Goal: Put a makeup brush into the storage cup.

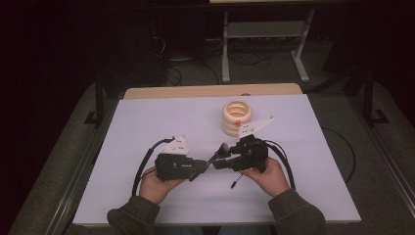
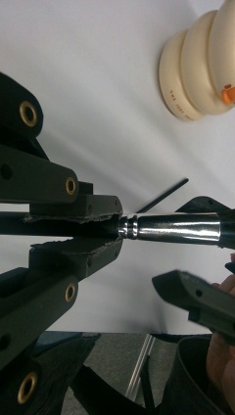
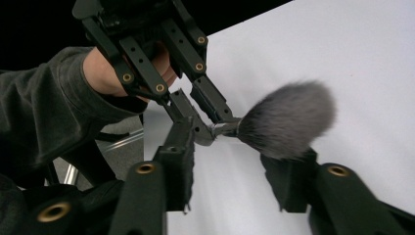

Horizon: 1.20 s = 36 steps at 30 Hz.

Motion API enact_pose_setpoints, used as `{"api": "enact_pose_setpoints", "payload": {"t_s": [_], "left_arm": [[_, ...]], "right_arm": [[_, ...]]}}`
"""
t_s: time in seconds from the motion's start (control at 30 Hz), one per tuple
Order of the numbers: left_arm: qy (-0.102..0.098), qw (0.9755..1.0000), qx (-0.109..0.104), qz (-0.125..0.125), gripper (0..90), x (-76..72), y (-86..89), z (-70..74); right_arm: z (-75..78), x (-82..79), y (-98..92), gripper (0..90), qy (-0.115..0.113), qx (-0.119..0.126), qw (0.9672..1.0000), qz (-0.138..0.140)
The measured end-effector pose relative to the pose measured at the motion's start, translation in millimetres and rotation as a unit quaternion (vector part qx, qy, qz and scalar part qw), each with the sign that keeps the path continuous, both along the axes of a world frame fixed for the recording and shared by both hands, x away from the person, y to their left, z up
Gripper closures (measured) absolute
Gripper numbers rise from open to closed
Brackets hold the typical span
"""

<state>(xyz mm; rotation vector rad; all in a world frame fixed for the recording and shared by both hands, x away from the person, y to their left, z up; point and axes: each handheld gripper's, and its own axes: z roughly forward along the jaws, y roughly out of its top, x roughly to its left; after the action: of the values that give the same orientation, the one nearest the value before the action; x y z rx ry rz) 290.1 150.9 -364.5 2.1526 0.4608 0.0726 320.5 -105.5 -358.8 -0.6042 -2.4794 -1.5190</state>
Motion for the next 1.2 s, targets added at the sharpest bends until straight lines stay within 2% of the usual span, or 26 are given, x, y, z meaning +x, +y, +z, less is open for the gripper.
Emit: {"api": "enact_pose_setpoints", "payload": {"t_s": [0.13, 0.27, 0.53, 0.63, 0.8, 0.93, 1.03, 1.2], "left_arm": [[-0.002, 1.0, 0.002, -0.002, 80.1, 0.2, -1.7, -1.1], [-0.002, 1.0, -0.001, -0.005, 80.1, 0.6, -3.1, -1.5], [-0.005, 0.9999, 0.002, -0.015, 80.1, -1.4, -5.9, -2.2], [-0.008, 0.9998, 0.004, -0.016, 80.2, -1.6, -6.8, -2.6], [-0.009, 0.9997, 0.01, -0.019, 79.9, -3.1, -7.5, -3.9], [-0.015, 0.9995, 0.017, -0.02, 78.0, -4.7, -8.2, -4.7], [-0.019, 0.9993, 0.026, -0.016, 72.9, -5.6, -7.0, -5.5], [-0.021, 0.9995, 0.022, -0.008, 70.0, -7.0, -0.3, -8.2]], "right_arm": [[-2.1, 3.9, -1.7, 61.5, 0.02, 0.015, 0.9997, 0.001], [-3.0, 5.3, -1.0, 62.3, 0.026, 0.018, 0.9995, 0.0], [-6.3, 8.2, -0.3, 73.5, 0.044, 0.024, 0.9987, 0.006], [-7.4, 10.2, -1.1, 75.7, 0.064, 0.034, 0.9973, 0.009], [-7.3, 9.9, -0.1, 76.3, 0.068, 0.025, 0.9973, 0.013], [-6.7, 9.0, 1.1, 76.6, 0.061, 0.018, 0.9979, 0.015], [-5.4, 8.9, -0.1, 76.6, 0.054, 0.009, 0.9984, 0.014], [-2.6, 9.6, -6.7, 76.6, 0.049, -0.007, 0.9988, 0.004]]}}
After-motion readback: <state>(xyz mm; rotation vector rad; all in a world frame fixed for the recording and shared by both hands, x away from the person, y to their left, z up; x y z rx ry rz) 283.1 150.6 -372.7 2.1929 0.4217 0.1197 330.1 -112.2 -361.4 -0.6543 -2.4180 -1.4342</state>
